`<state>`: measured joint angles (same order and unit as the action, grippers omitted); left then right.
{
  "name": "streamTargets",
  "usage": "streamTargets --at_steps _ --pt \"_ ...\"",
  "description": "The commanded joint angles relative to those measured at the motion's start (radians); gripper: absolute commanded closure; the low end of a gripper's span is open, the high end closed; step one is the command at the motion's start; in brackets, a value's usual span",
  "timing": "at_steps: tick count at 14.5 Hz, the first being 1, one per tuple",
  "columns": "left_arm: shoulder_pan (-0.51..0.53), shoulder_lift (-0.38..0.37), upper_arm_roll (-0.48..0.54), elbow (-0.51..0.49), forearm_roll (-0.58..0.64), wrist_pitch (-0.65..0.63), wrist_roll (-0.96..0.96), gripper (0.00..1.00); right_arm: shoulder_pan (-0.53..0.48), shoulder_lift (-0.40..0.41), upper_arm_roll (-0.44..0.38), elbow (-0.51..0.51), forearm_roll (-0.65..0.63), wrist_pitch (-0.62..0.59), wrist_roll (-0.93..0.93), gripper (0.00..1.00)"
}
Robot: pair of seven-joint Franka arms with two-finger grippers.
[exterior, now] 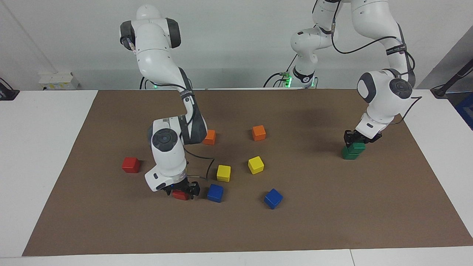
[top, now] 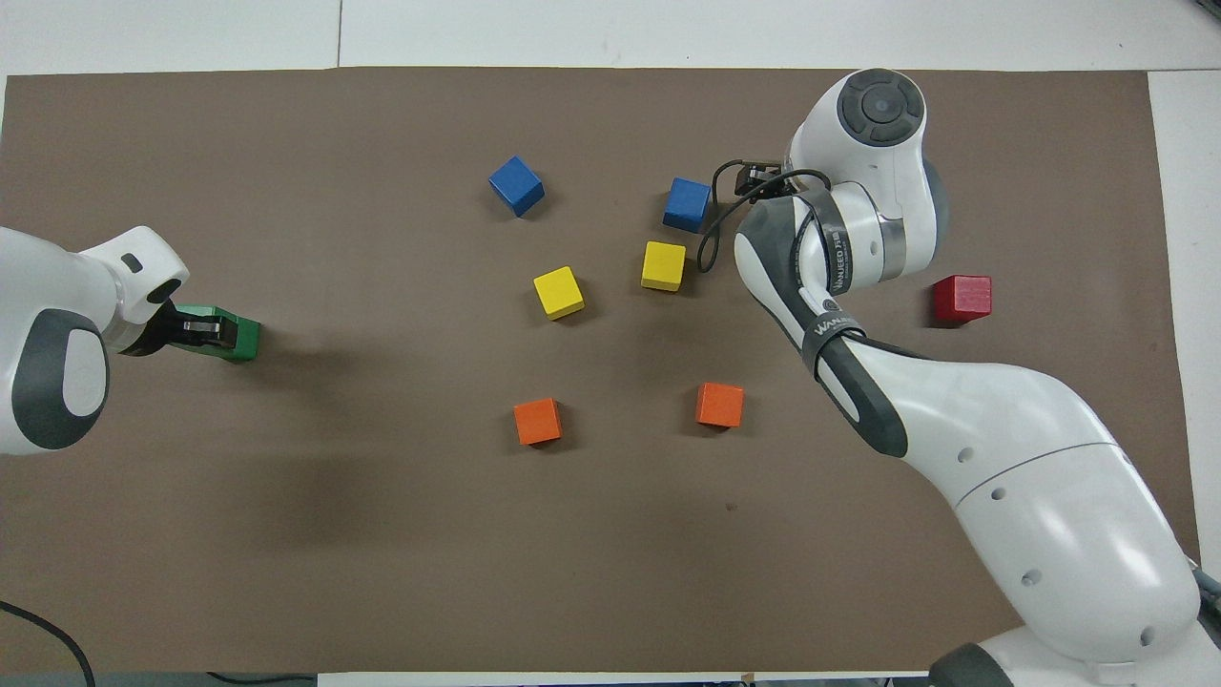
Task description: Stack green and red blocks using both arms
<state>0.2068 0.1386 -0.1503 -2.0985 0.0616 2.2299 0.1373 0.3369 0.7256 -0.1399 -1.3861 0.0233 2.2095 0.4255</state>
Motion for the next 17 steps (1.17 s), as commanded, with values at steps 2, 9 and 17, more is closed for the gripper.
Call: streamTargets --at_steps 2,9,17 --pt "0.009 0.004 -0.005 -0.003 -0.017 0.019 0.007 1.00 -0.001 -0.028 0.003 -0.060 0.007 0.036 -0.036 0.73" --pt "0.017 -0.007 -0.005 -0.038 -0.017 0.022 0.008 0.00 -0.013 -0.110 0.000 -0.045 0.006 -0.115 -0.124 1.00" --pt "0.008 -0.011 -0.005 0.124 -0.017 -0.177 0.007 0.00 -0.252 -0.587 -0.003 -0.640 0.006 0.014 -0.523 1.00"
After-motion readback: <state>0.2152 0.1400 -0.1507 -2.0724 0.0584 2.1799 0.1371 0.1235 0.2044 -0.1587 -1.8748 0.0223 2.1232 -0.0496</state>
